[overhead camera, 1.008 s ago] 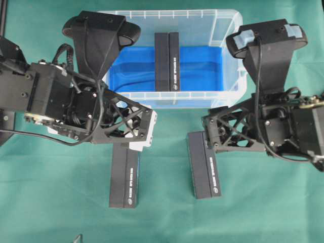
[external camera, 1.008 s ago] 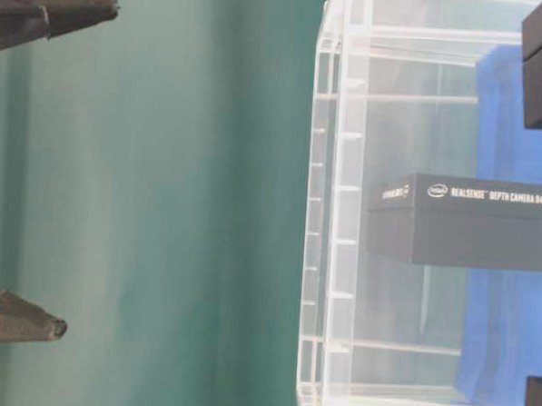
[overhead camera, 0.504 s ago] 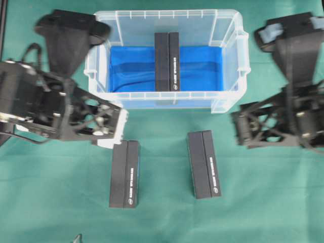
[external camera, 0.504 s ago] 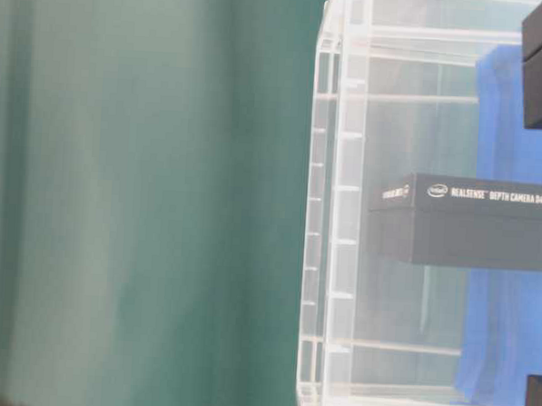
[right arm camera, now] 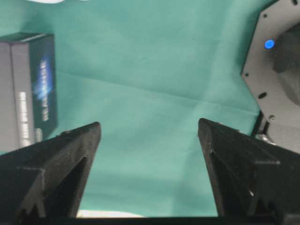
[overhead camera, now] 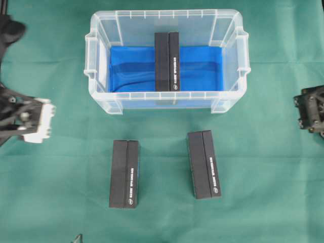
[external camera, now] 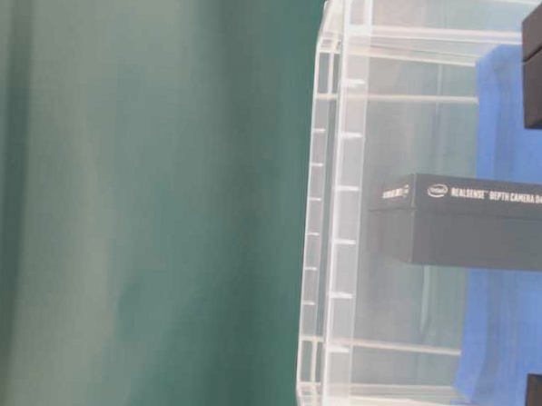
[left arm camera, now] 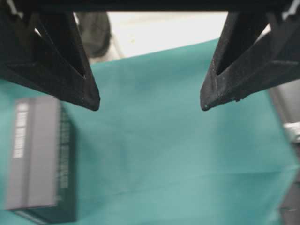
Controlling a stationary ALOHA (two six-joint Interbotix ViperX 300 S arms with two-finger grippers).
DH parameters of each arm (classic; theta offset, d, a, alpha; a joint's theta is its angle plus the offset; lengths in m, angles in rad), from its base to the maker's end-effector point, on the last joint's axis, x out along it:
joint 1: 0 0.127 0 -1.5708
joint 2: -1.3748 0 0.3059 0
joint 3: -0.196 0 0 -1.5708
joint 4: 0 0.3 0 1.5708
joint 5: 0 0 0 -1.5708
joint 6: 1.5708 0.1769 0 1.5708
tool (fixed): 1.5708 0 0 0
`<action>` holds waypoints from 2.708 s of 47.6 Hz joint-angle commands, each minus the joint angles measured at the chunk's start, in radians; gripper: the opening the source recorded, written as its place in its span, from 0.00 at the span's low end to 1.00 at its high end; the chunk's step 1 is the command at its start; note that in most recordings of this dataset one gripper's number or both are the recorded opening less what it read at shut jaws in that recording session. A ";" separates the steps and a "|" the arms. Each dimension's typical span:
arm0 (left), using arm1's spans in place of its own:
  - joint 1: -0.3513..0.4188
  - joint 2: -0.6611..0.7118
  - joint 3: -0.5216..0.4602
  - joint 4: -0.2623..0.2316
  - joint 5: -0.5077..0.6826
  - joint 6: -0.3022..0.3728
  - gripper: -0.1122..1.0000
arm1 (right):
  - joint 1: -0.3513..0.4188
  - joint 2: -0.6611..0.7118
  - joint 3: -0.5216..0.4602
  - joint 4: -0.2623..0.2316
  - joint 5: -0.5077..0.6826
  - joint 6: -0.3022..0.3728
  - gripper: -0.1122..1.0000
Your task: Take the box out of the case with both arms.
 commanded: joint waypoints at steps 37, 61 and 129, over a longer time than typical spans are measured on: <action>-0.014 -0.041 0.023 0.000 -0.006 -0.021 0.91 | 0.000 0.008 0.002 0.000 -0.054 0.000 0.84; 0.282 -0.087 0.055 0.002 0.006 0.262 0.91 | -0.268 -0.021 0.015 -0.012 -0.060 -0.247 0.84; 0.630 0.011 0.005 0.000 -0.066 0.629 0.91 | -0.689 0.003 0.012 0.005 -0.107 -0.661 0.84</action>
